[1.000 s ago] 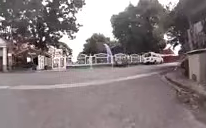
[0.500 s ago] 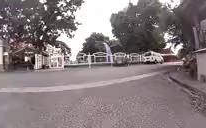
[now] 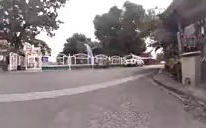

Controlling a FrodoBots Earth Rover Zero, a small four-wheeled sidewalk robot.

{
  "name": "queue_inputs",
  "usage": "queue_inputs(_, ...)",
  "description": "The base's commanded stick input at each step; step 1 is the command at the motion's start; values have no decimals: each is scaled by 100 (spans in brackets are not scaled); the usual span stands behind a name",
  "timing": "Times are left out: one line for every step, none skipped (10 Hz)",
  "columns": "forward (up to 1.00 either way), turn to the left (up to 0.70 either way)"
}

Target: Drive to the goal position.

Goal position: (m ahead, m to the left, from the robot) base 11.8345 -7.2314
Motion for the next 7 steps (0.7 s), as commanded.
queue_inputs(70,0)
queue_inputs(70,0)
queue_inputs(70,0)
queue_inputs(70,0)
queue_inputs(70,0)
queue_inputs(70,0)
queue_inputs(70,0)
